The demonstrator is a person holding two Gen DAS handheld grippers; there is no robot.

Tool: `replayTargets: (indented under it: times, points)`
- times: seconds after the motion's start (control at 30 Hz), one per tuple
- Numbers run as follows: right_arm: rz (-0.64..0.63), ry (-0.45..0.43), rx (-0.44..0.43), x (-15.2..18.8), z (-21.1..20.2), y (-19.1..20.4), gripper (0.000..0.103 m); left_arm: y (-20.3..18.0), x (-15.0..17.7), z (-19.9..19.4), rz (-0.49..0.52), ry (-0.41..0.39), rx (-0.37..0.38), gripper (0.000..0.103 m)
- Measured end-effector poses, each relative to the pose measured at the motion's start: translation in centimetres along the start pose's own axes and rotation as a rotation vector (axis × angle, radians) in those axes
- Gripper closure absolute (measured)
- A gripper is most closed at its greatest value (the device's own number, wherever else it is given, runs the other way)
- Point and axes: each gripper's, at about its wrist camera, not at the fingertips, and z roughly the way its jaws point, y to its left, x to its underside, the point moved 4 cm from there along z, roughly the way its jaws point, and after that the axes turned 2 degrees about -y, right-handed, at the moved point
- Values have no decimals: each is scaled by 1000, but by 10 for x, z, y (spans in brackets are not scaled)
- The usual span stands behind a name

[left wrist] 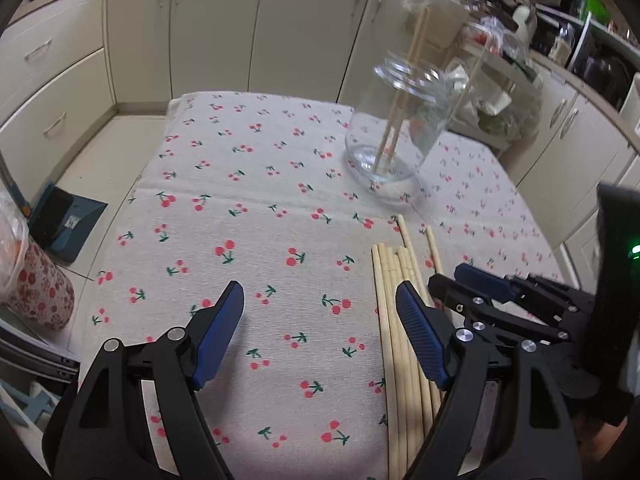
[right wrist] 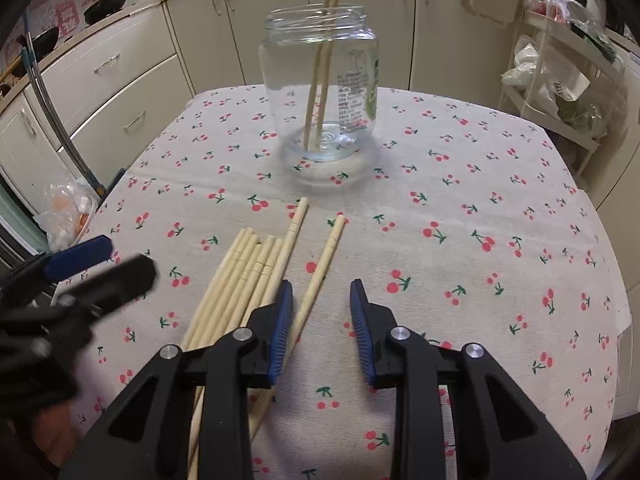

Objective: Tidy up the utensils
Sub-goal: 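Grasp another chopstick from the bundle with the right tool while the left tool grasps one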

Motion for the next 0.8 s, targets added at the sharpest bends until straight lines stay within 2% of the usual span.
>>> replayTargets:
  times: [0.1,0.2,0.37,0.63,0.7,0.77,0.8]
  points:
    - [-19,8,12,-1,-1,-4,84,-6,2,7,23,29,-17,29]
    - [-24,13,19,5,-5,-14,91,-10,4,13,61,51,-34,29]
    - [-5,8,9,12,-12,-30,91,-16,9,19,120,71,-82,29]
    - [23,-5,-57,10,-11,-27,91,-23,9,25,168,104,-152,29]
    - [28,-1,-66,10,-11,-29,91,-29,7,27,181,96,-153,33]
    - [40,3,-73,10,-12,-31,91,-31,4,28,178,98,-151,47]
    - [43,5,-75,10,-12,-32,91,-30,3,27,179,98,-152,50]
